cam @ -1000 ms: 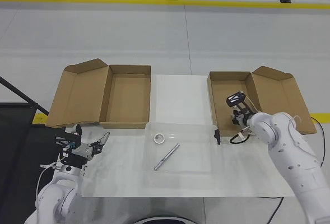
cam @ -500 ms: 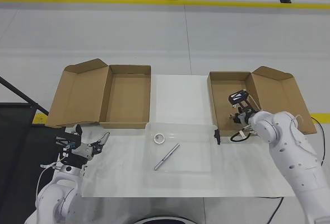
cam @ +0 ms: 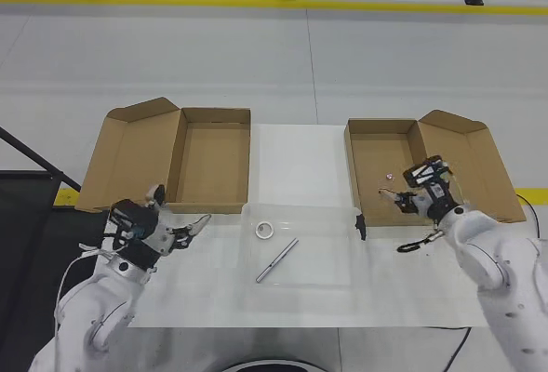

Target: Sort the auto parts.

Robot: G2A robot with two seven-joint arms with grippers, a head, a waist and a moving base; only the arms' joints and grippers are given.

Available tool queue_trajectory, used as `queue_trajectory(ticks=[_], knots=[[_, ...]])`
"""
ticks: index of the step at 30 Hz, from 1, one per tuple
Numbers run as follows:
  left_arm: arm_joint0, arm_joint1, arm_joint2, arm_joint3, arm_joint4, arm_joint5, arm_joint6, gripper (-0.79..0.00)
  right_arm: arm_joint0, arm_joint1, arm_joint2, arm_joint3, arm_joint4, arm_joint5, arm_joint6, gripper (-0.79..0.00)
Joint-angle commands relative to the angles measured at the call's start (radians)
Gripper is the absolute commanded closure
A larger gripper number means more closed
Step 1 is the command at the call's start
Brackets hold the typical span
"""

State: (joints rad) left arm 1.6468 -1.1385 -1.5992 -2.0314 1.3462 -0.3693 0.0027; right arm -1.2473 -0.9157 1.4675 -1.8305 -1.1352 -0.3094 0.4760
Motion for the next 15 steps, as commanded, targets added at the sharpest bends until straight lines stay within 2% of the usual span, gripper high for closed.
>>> queue_trajectory(ticks=[1, 6, 10, 15], knots=[[-0.055, 0.005, 0.029, -0.023, 0.041, -0.078, -0.063, -0.785, -0.121, 0.006, 0.087, -0.079, -0.015, -0.016, -0.109, -0.785], [-0.195, 0.011, 0.131, -0.049, 0.083, -0.251, -0.216, -0.785, -0.364, 0.010, 0.263, -0.185, -0.021, -0.079, -0.382, -0.785], [-0.305, 0.009, 0.238, -0.039, 0.114, -0.335, -0.336, -0.785, -0.516, 0.006, 0.370, -0.221, -0.035, -0.143, -0.552, -0.785], [-0.322, 0.008, 0.256, -0.037, 0.117, -0.347, -0.354, -0.785, -0.538, 0.005, 0.384, -0.222, -0.038, -0.153, -0.576, -0.785]])
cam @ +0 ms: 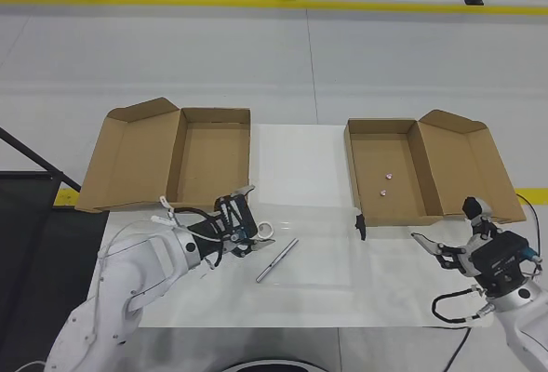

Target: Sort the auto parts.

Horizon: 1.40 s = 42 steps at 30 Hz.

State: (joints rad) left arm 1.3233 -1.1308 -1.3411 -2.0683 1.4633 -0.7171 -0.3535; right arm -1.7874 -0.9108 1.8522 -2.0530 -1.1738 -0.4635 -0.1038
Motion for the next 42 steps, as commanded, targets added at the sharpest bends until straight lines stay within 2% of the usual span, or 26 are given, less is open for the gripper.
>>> queue_trajectory(ticks=[1, 8, 11, 14, 17, 21, 24, 27, 28, 36, 42], knots=[[0.002, 0.000, -0.002, 0.000, 0.000, 0.001, 0.002, -0.785, 0.003, 0.000, -0.001, 0.000, 0.000, 0.001, 0.004, -0.785], [0.012, 0.000, 0.006, 0.009, -0.006, -0.005, -0.002, -0.785, 0.003, 0.000, -0.001, 0.000, 0.000, 0.001, 0.004, -0.785], [0.011, 0.001, 0.047, 0.000, 0.009, -0.031, -0.070, -0.785, 0.003, 0.000, -0.001, 0.000, 0.000, 0.001, 0.004, -0.785], [-0.025, -0.003, 0.093, -0.010, -0.022, -0.044, -0.156, -0.785, 0.003, 0.000, -0.001, 0.000, 0.000, 0.001, 0.004, -0.785], [-0.084, -0.008, 0.150, -0.028, -0.042, -0.052, -0.304, -0.785, 0.003, 0.000, -0.001, 0.000, 0.000, 0.001, 0.004, -0.785], [-0.187, -0.021, 0.255, -0.031, -0.119, -0.059, -0.567, -0.785, 0.003, 0.000, -0.001, 0.000, 0.000, 0.001, 0.004, -0.785], [-0.269, -0.036, 0.335, -0.016, -0.194, 0.002, -0.751, -0.785, 0.003, 0.000, -0.001, 0.000, 0.000, 0.001, 0.004, -0.785], [-0.357, -0.053, 0.405, 0.010, -0.291, 0.097, -0.847, -0.785, 0.003, 0.000, -0.001, 0.000, 0.000, 0.001, 0.004, -0.785], [-0.381, -0.058, 0.409, 0.009, -0.308, 0.128, -0.854, -0.785, 0.003, 0.000, -0.001, 0.000, 0.000, 0.001, 0.004, -0.785], [-0.381, -0.058, 0.409, 0.009, -0.308, 0.128, -0.854, -0.785, 0.003, 0.000, -0.001, 0.000, 0.000, 0.001, 0.004, -0.785], [-0.385, -0.057, 0.390, 0.047, -0.367, 0.161, -0.842, -0.785, 0.003, 0.000, -0.001, 0.000, 0.000, 0.001, 0.004, -0.785]])
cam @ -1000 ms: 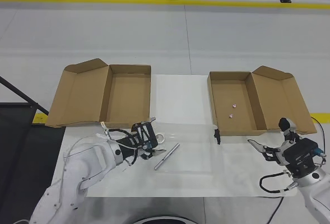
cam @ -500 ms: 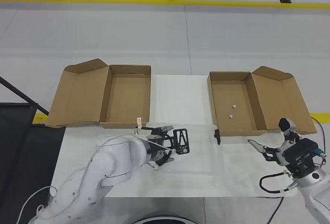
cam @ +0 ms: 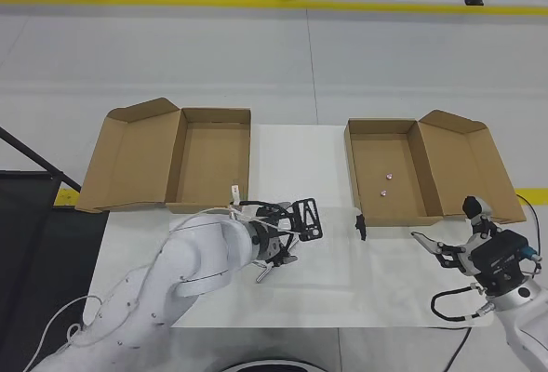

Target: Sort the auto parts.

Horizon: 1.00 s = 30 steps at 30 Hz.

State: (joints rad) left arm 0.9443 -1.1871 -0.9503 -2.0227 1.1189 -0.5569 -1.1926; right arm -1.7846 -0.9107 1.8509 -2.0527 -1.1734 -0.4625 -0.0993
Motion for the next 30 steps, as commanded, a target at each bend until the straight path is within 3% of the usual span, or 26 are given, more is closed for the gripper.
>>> queue_trajectory(ticks=[1, 6, 13, 18, 27, 30], knots=[[-0.017, -0.002, -0.005, 0.011, -0.062, 0.012, -0.018, -0.785, 0.000, 0.000, 0.000, 0.000, 0.000, 0.000, 0.000, -0.785], [-0.084, -0.008, 0.006, 0.048, -0.193, 0.047, -0.118, -0.785, 0.000, 0.000, 0.000, 0.000, 0.000, 0.000, 0.000, -0.785], [-0.255, -0.004, 0.161, 0.159, -0.308, 0.206, -0.277, -0.785, 0.000, 0.000, 0.000, 0.000, 0.000, 0.000, 0.000, -0.785], [-0.351, -0.018, 0.249, 0.265, -0.428, 0.278, -0.343, -0.785, 0.000, 0.000, 0.000, 0.000, 0.000, 0.000, 0.000, -0.785], [-0.342, -0.020, 0.269, 0.286, -0.445, 0.266, -0.327, -0.785, 0.000, 0.000, 0.000, 0.000, 0.000, 0.000, 0.000, -0.785], [-0.339, -0.023, 0.269, 0.313, -0.458, 0.312, -0.306, -0.785, 0.000, 0.000, 0.000, 0.000, 0.000, 0.000, 0.000, -0.785]])
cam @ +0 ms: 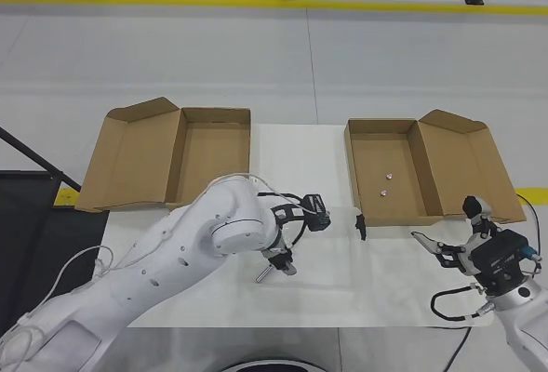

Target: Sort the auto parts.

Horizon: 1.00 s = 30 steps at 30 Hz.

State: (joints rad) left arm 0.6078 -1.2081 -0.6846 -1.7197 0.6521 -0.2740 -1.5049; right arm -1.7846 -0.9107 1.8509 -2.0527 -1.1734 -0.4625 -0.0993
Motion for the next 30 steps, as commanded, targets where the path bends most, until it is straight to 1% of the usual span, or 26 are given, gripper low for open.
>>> queue_trajectory(ticks=[1, 5, 6, 7, 8, 10, 14, 15, 20, 26, 27, 29, 30], knots=[[-0.003, -0.004, 0.010, 0.009, 0.024, 0.042, 0.015, -0.785, 0.000, 0.000, 0.000, 0.000, 0.000, 0.000, 0.000, -0.785], [-0.008, -0.019, 0.044, 0.025, 0.048, 0.090, 0.055, -0.785, 0.000, 0.000, 0.000, 0.000, 0.000, 0.000, 0.000, -0.785], [-0.014, -0.024, 0.055, 0.034, 0.063, 0.115, 0.059, -0.751, 0.000, 0.000, 0.000, 0.000, 0.000, 0.000, 0.000, -0.785], [-0.016, -0.027, 0.062, 0.039, 0.069, 0.127, 0.058, -0.683, 0.000, 0.000, 0.000, 0.000, 0.000, 0.000, 0.000, -0.785], [-0.019, -0.031, 0.072, 0.047, 0.072, 0.143, 0.056, -0.640, 0.000, 0.000, 0.000, 0.000, 0.000, 0.000, 0.000, -0.785], [-0.027, -0.040, 0.087, 0.067, 0.083, 0.175, 0.054, -0.640, 0.000, 0.000, 0.000, 0.000, 0.000, 0.000, 0.000, -0.785], [-0.035, -0.053, 0.106, 0.101, 0.089, 0.214, 0.061, -0.570, 0.000, 0.000, 0.000, 0.000, 0.000, 0.000, 0.000, -0.785], [-0.035, -0.057, 0.107, 0.107, 0.084, 0.218, 0.068, -0.563, 0.000, 0.000, 0.000, 0.000, 0.000, 0.000, 0.000, -0.785], [-0.028, -0.062, 0.105, 0.127, 0.082, 0.237, 0.084, -0.496, 0.000, 0.000, 0.000, 0.000, 0.000, 0.000, 0.000, -0.785], [-0.018, -0.067, 0.105, 0.152, 0.108, 0.278, 0.075, -0.496, 0.000, 0.000, 0.000, 0.000, 0.000, 0.000, 0.000, -0.785], [-0.016, -0.067, 0.107, 0.157, 0.127, 0.297, 0.066, -0.474, 0.000, 0.000, 0.000, 0.000, 0.000, 0.000, 0.000, -0.785], [-0.008, -0.068, 0.110, 0.154, 0.133, 0.312, 0.060, -0.391, 0.000, 0.000, 0.000, 0.000, 0.000, 0.000, 0.000, -0.785], [-0.003, -0.069, 0.110, 0.153, 0.136, 0.322, 0.053, -0.391, 0.000, 0.000, 0.000, 0.000, 0.000, 0.000, 0.000, -0.785]])
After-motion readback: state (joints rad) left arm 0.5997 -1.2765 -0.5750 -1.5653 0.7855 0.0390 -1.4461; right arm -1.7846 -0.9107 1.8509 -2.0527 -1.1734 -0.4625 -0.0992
